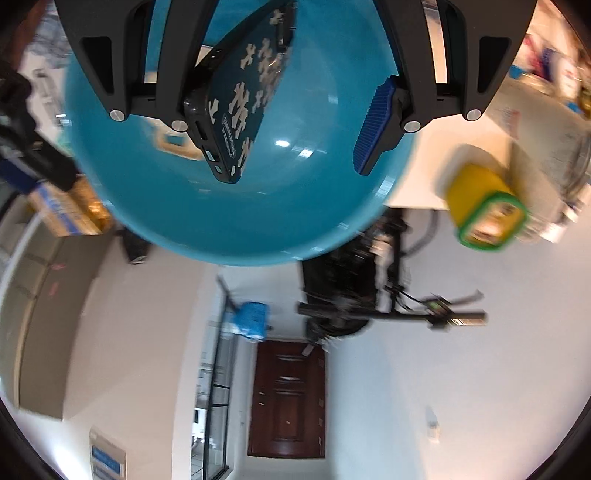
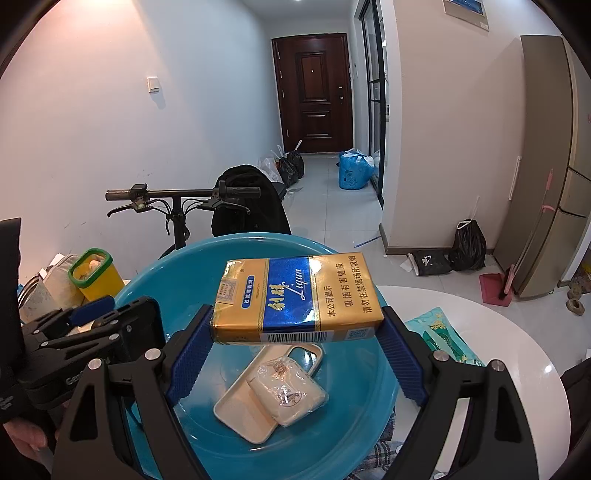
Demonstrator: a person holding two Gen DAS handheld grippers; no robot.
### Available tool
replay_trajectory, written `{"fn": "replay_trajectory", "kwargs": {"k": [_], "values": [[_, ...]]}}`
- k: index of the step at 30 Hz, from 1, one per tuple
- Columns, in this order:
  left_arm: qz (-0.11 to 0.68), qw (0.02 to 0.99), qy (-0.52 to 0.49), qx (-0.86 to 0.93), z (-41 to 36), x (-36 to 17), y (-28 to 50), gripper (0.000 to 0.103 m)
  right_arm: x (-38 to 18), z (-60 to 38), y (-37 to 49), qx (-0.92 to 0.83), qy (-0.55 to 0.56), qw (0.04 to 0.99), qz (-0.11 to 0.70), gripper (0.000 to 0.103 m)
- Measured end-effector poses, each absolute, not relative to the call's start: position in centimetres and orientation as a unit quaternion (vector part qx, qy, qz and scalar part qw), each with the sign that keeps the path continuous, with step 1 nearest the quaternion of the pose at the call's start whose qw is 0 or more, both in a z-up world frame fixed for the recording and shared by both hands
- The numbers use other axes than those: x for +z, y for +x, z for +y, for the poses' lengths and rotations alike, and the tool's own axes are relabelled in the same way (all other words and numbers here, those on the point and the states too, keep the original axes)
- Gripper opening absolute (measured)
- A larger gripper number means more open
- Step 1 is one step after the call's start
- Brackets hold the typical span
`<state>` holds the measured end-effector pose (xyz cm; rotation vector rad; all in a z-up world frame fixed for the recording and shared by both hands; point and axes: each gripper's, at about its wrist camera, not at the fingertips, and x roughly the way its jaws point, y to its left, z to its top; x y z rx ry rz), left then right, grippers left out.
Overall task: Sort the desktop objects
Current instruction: 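Open the left gripper to drop the black phone case into the basin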
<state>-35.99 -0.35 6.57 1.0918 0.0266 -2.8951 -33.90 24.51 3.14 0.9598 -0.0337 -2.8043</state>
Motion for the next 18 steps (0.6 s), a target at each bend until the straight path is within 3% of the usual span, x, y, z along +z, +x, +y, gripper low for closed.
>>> {"fn": "replay_trajectory", "kwargs": {"k": [2,6,18], "values": [[-0.012,0.037,0.350,-0.936,-0.3,6.6,-36.0,0.068,3.2,24.5,-33.9,-0.942,0.322,0.090,-0.011,0.085],[-0.002,0.021,0.351,-0.936,-0.7,6.3,-36.2,0.083,3.3,24.4,-33.8,-0.942,0.322,0.091,-0.009,0.086],[0.045,-0.008,0.340,-0.939,-1.7,7.0,-36.0,0.083,3.5,24.6,-33.8,-0.943,0.320,0.090,-0.015,0.086]]}}
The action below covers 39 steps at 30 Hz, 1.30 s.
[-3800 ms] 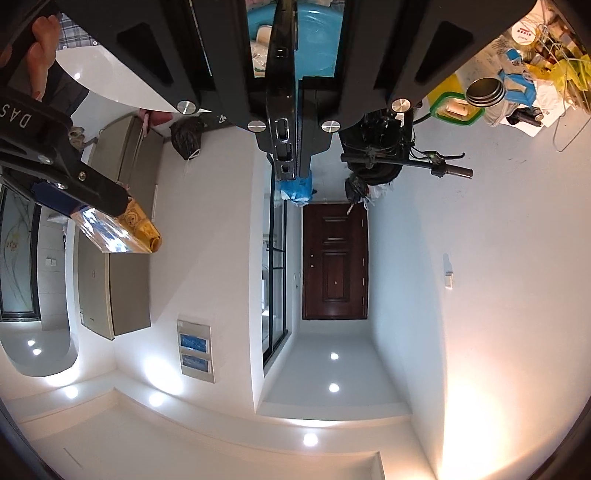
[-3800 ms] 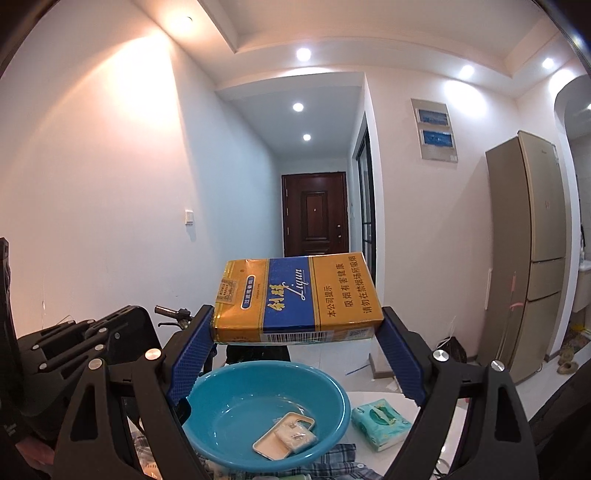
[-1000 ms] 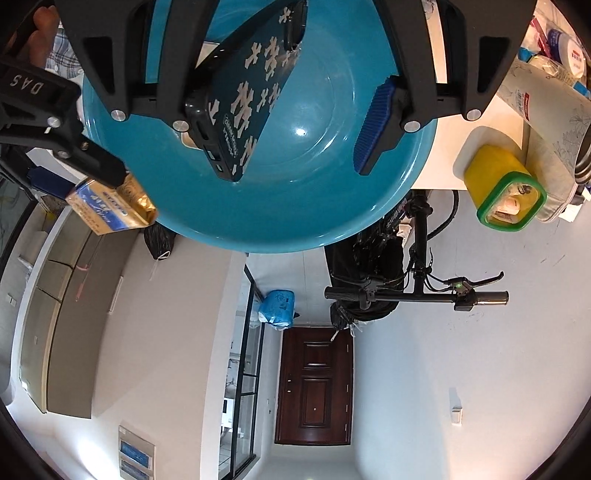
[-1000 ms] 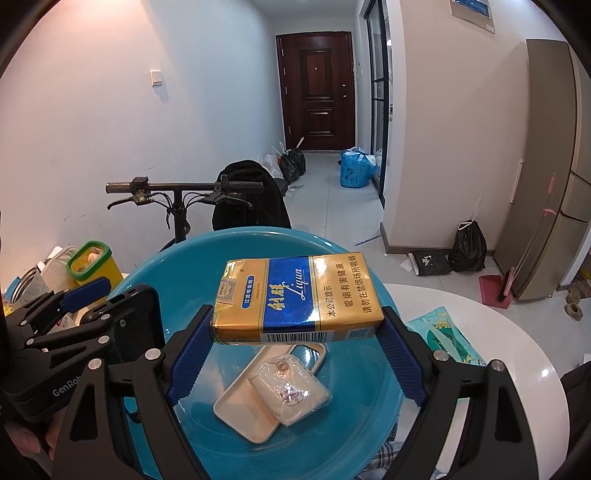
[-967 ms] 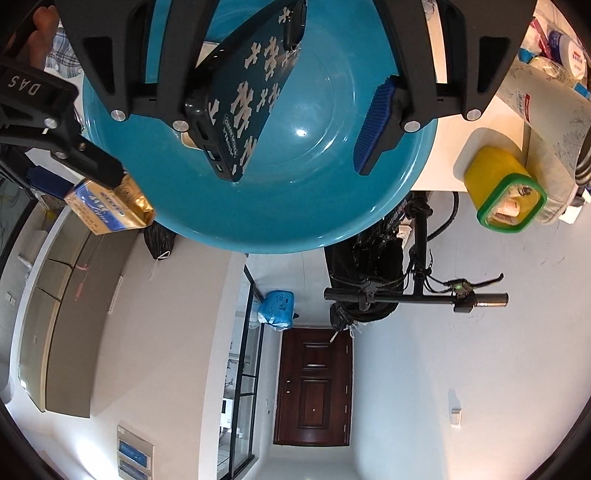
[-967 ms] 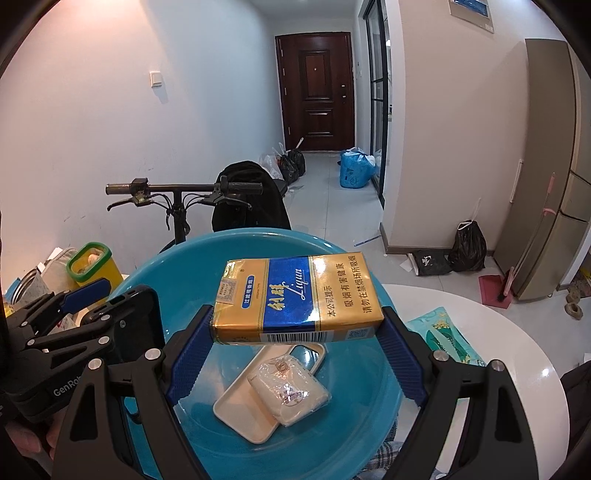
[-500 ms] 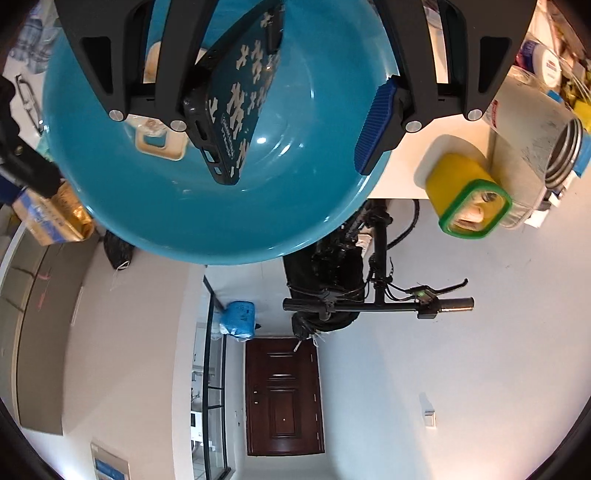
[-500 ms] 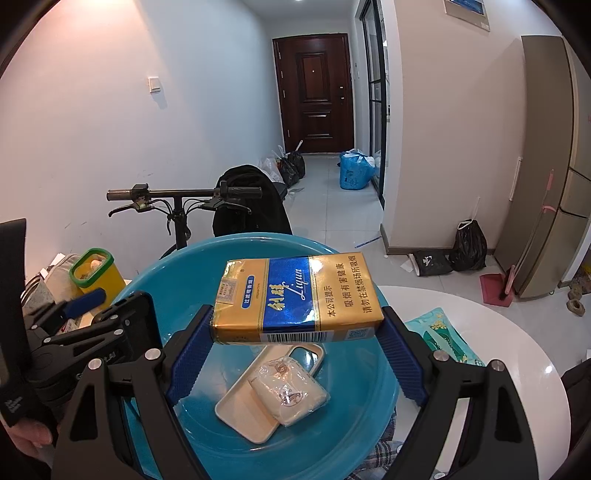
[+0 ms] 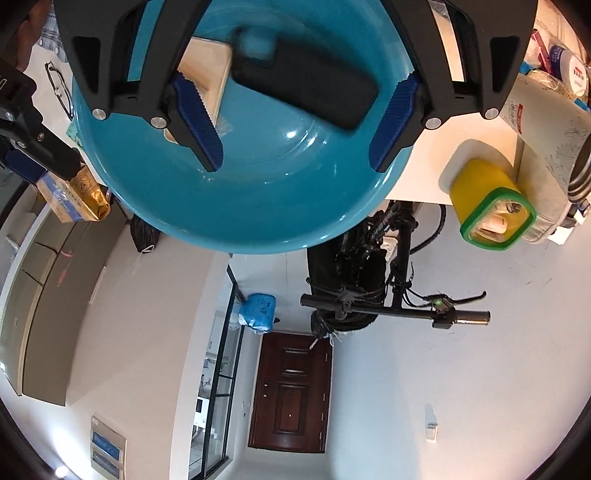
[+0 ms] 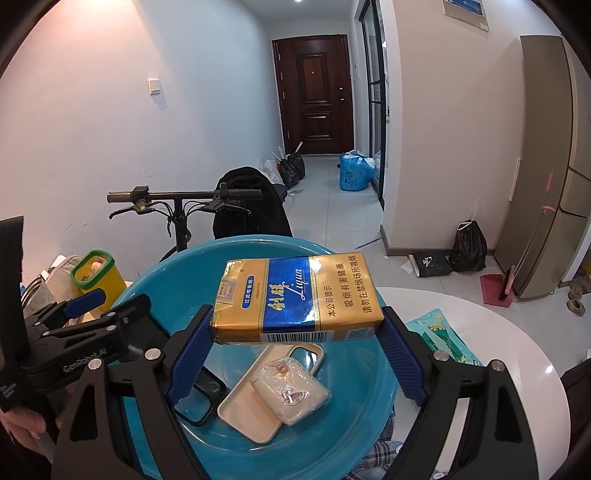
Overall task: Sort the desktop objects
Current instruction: 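Open the left gripper to drop the black phone case into the basin, then open the right gripper to drop the cigarette pack into the basin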
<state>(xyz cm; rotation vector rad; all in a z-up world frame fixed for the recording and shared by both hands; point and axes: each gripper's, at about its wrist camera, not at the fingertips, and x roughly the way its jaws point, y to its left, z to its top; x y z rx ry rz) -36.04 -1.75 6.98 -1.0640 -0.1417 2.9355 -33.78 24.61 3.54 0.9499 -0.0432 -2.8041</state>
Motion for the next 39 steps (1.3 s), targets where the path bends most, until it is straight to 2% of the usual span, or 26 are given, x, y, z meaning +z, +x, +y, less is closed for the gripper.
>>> {"fn": "replay_trajectory", "kwargs": {"k": [18,19,22,33,39], "values": [[-0.032,0.015,-0.338,0.940,-1.1,7.2,-35.8,0.083,2.3,24.0,-34.7,-0.933,0.345,0.096,-0.012,0.086],[-0.033,0.014,-0.339,0.940,-1.2,7.2,-35.8,0.083,2.2,24.0,-34.8,-0.932,0.349,0.097,-0.012,0.086],[-0.037,0.012,-0.337,0.941,-1.4,7.3,-35.7,0.083,1.9,24.2,-35.0,-0.932,0.351,0.090,-0.015,0.099],[-0.030,0.004,-0.313,0.949,-1.4,8.7,-34.7,0.083,2.9,25.3,-34.2,-0.935,0.341,0.092,-0.032,0.099],[-0.011,-0.011,-0.254,0.967,-1.3,11.3,-32.2,0.083,5.1,26.3,-32.7,-0.946,0.309,0.090,-0.043,0.099]]}}
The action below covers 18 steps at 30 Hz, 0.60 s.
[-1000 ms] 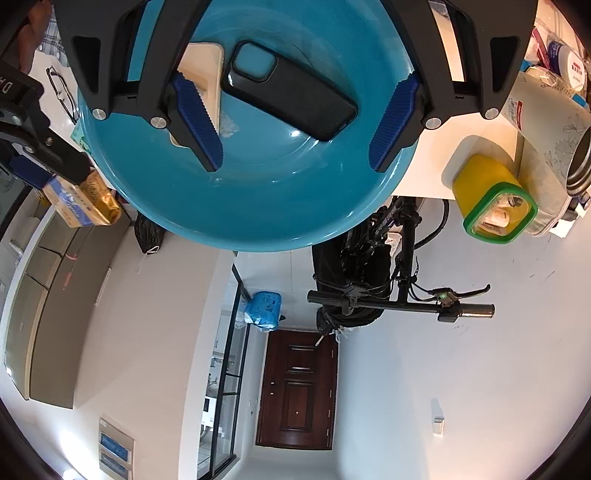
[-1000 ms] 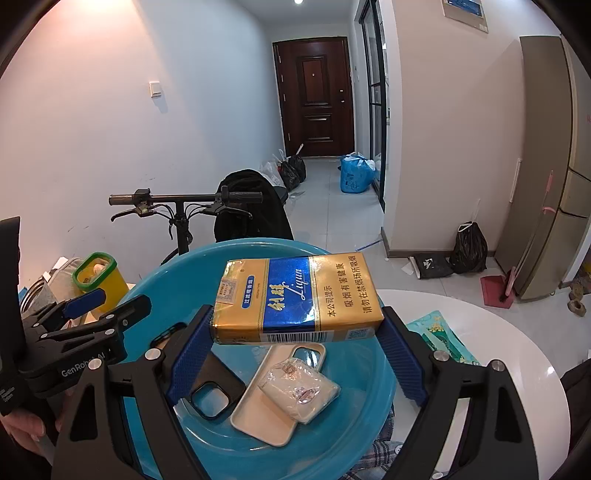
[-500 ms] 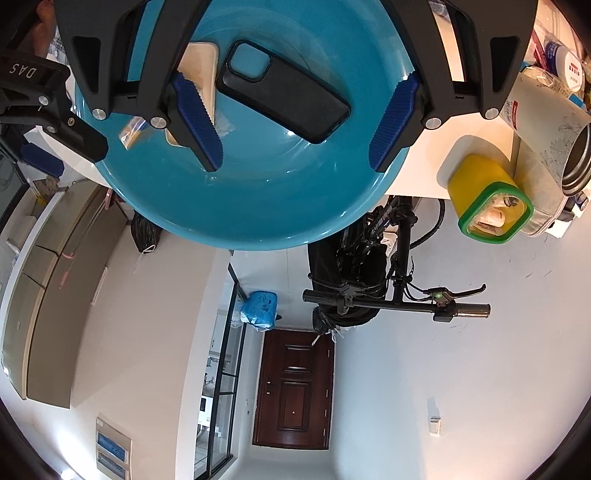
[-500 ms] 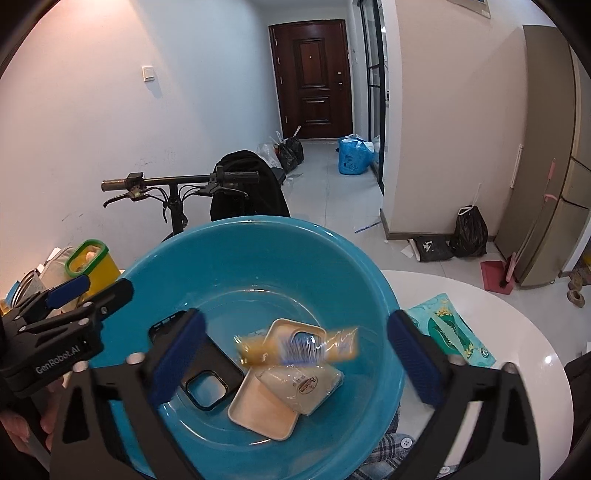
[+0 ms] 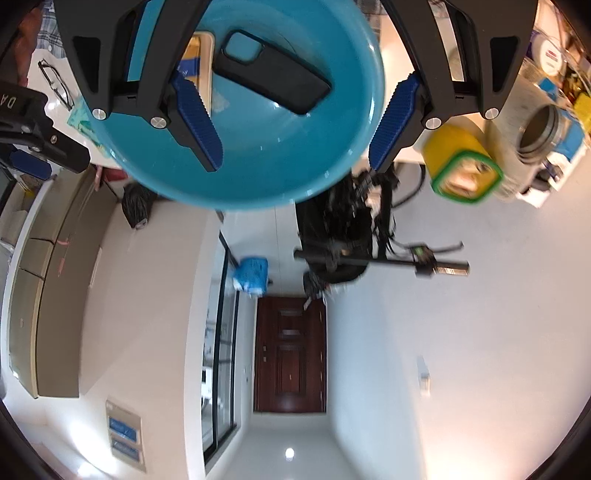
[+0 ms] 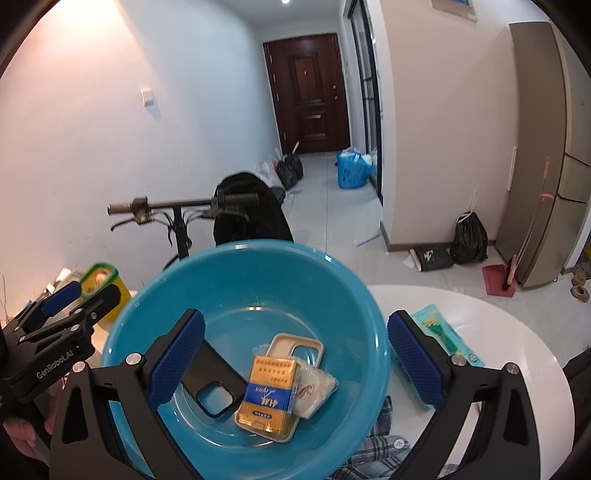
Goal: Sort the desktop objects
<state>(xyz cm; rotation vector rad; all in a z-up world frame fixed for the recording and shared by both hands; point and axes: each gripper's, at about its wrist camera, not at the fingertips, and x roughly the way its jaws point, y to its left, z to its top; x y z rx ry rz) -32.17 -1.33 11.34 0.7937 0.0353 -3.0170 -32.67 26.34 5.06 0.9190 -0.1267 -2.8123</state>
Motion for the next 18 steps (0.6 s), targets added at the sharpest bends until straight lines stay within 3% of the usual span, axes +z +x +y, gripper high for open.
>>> {"fn": "replay_trajectory", "kwargs": {"k": [18], "values": [[0.030,-0.022,0.150,-0.988,-2.2,18.4,-24.3,0.090,10.9,23.9,-25.0,-0.976,0.187,0.109,0.002,0.099]]}}
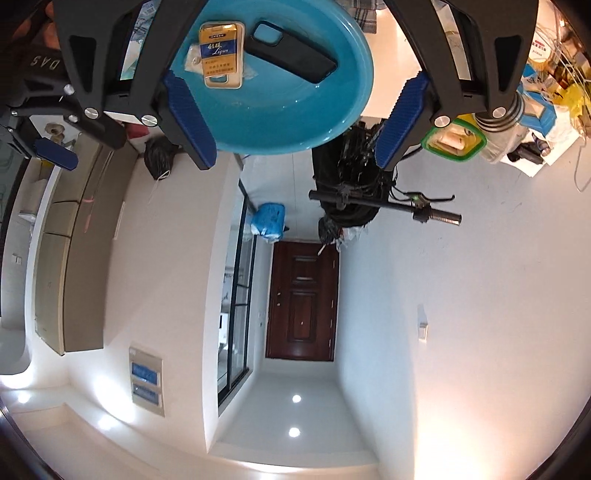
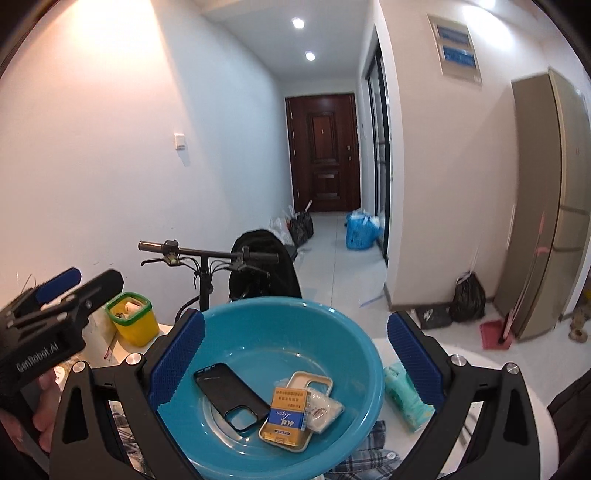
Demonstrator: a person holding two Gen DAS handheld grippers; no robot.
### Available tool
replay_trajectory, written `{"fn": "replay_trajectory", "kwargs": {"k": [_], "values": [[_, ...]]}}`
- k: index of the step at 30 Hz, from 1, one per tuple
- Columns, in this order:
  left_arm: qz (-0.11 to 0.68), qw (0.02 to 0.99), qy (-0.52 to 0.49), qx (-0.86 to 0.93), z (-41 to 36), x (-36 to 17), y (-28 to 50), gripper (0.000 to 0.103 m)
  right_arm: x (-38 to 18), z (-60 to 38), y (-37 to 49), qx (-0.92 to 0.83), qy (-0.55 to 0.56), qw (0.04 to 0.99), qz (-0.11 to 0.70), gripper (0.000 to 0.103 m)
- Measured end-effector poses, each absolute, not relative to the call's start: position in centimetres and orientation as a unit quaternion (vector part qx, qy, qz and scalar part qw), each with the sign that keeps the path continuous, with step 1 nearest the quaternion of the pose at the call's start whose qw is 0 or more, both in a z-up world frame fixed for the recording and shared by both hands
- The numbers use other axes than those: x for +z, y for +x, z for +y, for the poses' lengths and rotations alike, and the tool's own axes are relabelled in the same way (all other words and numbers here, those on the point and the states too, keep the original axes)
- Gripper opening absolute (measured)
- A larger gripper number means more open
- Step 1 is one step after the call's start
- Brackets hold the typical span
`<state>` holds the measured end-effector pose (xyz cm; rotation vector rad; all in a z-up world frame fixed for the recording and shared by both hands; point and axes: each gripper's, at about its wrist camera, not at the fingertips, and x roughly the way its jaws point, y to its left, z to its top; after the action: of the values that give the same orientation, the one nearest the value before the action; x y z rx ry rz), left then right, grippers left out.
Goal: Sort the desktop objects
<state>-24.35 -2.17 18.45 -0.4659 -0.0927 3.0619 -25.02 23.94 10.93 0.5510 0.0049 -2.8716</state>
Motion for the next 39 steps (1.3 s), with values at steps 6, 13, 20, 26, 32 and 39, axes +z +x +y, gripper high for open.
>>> {"fn": "replay_trajectory", "kwargs": {"k": [6,13,20,26,32,39], "values": [[-0.015,-0.004,-0.104,0.994,-2.4,20.0,-21.9,0.090,11.9,23.4,-23.2,-0.979,0.167,0.119,0.014,0.099],[-0.064,0.000,-0.062,0.996,-3.7,21.6,-19.2,0.103,12.9,23.4,-21.6,-0.981,0.148,0.125,0.005,0.099],[-0.035,0.022,-0.041,0.998,-3.0,22.9,-16.3,0.103,14.6,24.7,-18.2,-0.987,0.100,0.128,-0.010,0.099],[-0.031,0.007,0.002,1.000,-2.8,23.8,-12.8,0.103,16.4,26.3,-14.4,-0.992,0.040,0.121,-0.026,0.103],[-0.048,0.004,0.053,0.997,-3.3,24.6,-8.7,0.103,17.5,27.3,-11.3,-0.993,-0.010,0.113,-0.044,0.103],[-0.025,-0.035,0.116,0.992,-1.9,24.2,-4.8,0.103,18.1,28.1,-8.8,-0.990,-0.049,0.111,-0.073,0.103]]}}
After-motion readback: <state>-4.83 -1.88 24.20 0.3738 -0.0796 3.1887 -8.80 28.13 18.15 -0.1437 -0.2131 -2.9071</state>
